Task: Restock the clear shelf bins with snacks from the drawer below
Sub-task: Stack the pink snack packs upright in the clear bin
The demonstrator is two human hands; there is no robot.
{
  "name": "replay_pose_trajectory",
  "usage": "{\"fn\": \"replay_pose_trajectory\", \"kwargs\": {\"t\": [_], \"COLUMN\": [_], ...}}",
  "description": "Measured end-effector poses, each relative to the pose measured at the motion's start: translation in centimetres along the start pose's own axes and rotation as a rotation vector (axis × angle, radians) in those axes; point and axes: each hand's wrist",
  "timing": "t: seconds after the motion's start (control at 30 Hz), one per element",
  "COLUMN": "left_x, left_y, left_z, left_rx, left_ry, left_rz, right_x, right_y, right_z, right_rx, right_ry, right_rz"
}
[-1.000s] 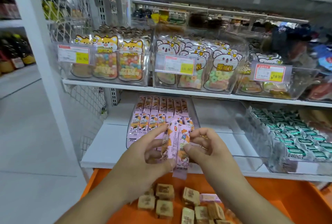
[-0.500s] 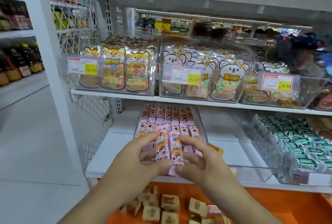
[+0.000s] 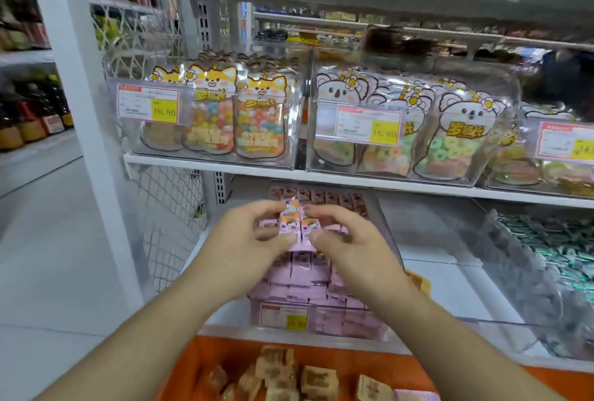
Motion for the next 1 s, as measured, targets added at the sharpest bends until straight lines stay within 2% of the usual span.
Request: {"fn": "replay_pose_trajectory", "kwargs": {"t": [0.1,0.2,0.3,0.37,0.5,0.87,1.0], "left_x": [-3.6,-6.9,-9.1,-9.9,-11.2,-11.9,-12.2], "left_y": [-0.5,-0.7,-0.2,-0.1,-0.1,-0.3,-0.3], "left_z": [0.1,-0.1,-0.7,-1.3,-2.9,-3.8,-3.7], "left_rx": [-0.099,-0.165,-0.324,-0.423,-0.52,-0.52,-0.591], "left_ry": [0.028,0.018,-0.015,-0.005,0.006,0.086,0.058], "left_rz": [0.094,0.135,0.204,0.219,0.176,0.157,0.145], "right_x": [-3.9,-6.9,-8.9,-9.5,-9.7,-10.7,-10.9], "right_y": [0.9,1.7,2.3,2.7,2.7,3.5,3.6], "right_z": [0.7,1.7,2.8,3.4,4.3,4.9,4.8], "right_rx": [0.067,0.165,0.37,0.506,0.601,0.641,0.657], "right_ry": [-0.027,0.059,0.136,0.059,-0.116,-0.158,-0.156], "right_rz": [0.018,0.043,-0.049,-0.1,-0.093,-0.078,-0.083]}}
Point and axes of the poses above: each hand's wrist, its own x-axis away from the middle knuckle, its own y-axis out of the palm, z = x × y, and after that the axes turned 10 degrees about -y, right-handed
